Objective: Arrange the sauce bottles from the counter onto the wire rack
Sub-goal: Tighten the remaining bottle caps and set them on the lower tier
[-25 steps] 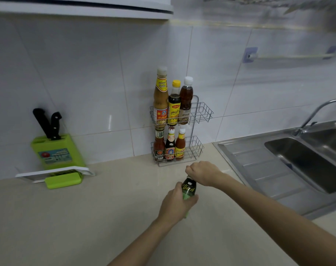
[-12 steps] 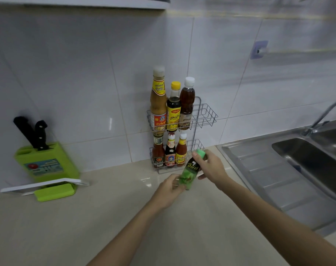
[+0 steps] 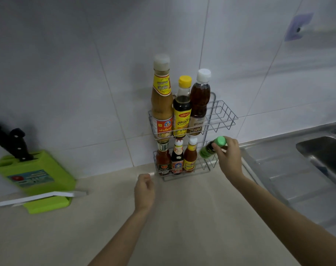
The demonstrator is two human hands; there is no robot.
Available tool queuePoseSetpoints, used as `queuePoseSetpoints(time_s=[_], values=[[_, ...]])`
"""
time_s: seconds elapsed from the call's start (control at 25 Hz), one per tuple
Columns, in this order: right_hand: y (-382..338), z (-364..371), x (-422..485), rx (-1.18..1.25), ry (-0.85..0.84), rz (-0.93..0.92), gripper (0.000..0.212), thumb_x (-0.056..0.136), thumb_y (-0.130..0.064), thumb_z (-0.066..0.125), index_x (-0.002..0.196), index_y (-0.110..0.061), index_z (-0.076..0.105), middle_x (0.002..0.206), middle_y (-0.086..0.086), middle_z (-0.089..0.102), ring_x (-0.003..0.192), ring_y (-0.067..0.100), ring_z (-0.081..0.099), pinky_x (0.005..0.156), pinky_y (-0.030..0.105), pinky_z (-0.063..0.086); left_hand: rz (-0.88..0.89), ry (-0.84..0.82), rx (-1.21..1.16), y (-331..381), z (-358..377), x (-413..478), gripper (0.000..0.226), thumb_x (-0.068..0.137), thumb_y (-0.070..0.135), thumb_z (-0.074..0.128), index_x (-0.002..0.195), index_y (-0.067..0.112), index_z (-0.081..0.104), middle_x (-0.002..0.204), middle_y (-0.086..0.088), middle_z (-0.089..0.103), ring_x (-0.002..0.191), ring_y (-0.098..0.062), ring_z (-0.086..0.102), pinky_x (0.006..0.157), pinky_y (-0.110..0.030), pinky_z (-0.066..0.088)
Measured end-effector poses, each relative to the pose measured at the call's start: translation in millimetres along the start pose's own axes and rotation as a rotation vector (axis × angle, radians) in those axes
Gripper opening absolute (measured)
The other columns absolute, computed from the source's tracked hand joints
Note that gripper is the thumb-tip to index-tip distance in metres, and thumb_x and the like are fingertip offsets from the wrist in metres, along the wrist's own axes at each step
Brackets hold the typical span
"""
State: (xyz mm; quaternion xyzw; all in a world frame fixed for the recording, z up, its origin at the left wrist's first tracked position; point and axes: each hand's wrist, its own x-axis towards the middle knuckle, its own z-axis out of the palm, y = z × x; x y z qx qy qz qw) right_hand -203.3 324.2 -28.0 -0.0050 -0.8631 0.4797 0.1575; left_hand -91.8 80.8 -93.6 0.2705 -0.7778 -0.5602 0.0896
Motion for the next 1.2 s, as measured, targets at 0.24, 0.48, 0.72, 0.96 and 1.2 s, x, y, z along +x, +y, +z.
queuePoseSetpoints(time_s=[0.24, 0.48, 0.72, 0.96, 1.2], values=[[17.5, 28.9, 16.0, -0.073, -0.118, -0.028, 0.035, 0.089, -0.018, 0.064, 0.122, -0.006, 0.055, 0.112, 0.013, 0.055, 0.099, 0.027, 0.057, 0.09, 0.046, 0.053, -0.173, -0.293, -0.069, 6.4, 10.1, 11.2, 0.057, 0.097, -0.005, 0.037, 0.151, 0.003, 0.021, 0.157, -0.013, 0.028, 0.145, -0.025, 0.029, 0.119, -0.035, 0.024], [26.7, 40.0, 20.4, -0.195, -0.267, -0.07, 0.044, 0.089, -0.019, 0.063, 0.129, -0.005, 0.052, 0.118, 0.017, 0.057, 0.104, 0.029, 0.056, 0.089, 0.04, 0.051, -0.107, -0.393, -0.063, 13.3, 14.9, 19.7, 0.061, 0.09, -0.017, 0.033, 0.148, 0.004, 0.03, 0.153, -0.012, 0.038, 0.137, -0.016, 0.038, 0.113, -0.028, 0.028], [34.7, 35.4, 22.3, -0.14, -0.398, -0.004, 0.037, 0.089, -0.012, 0.064, 0.121, 0.001, 0.052, 0.118, 0.021, 0.057, 0.107, 0.033, 0.057, 0.093, 0.043, 0.051, -0.085, -0.417, -0.078, 12.2, 18.2, 20.9, 0.065, 0.087, -0.019, 0.033, 0.147, 0.007, 0.033, 0.149, -0.008, 0.044, 0.139, -0.02, 0.039, 0.115, -0.03, 0.028], [28.1, 29.4, 13.3, -0.223, -0.454, 0.03, 0.061, 0.087, -0.014, 0.066, 0.139, 0.002, 0.038, 0.136, 0.023, 0.05, 0.126, 0.038, 0.048, 0.104, 0.046, 0.041, -0.093, -0.486, 0.069, 10.0, 9.6, 17.1, 0.065, 0.092, -0.008, 0.037, 0.152, 0.015, 0.024, 0.157, -0.004, 0.032, 0.146, -0.019, 0.028, 0.112, -0.026, 0.024], [8.2, 5.3, -13.2, -0.348, -0.491, -0.017, 0.062, 0.088, -0.023, 0.064, 0.139, 0.0, 0.037, 0.138, 0.023, 0.047, 0.128, 0.035, 0.044, 0.103, 0.041, 0.038, -0.085, -0.442, 0.24, 14.6, -38.5, -8.9, 0.06, 0.095, 0.007, 0.04, 0.152, 0.011, 0.022, 0.16, -0.009, 0.025, 0.146, -0.023, 0.028, 0.119, -0.036, 0.026]])
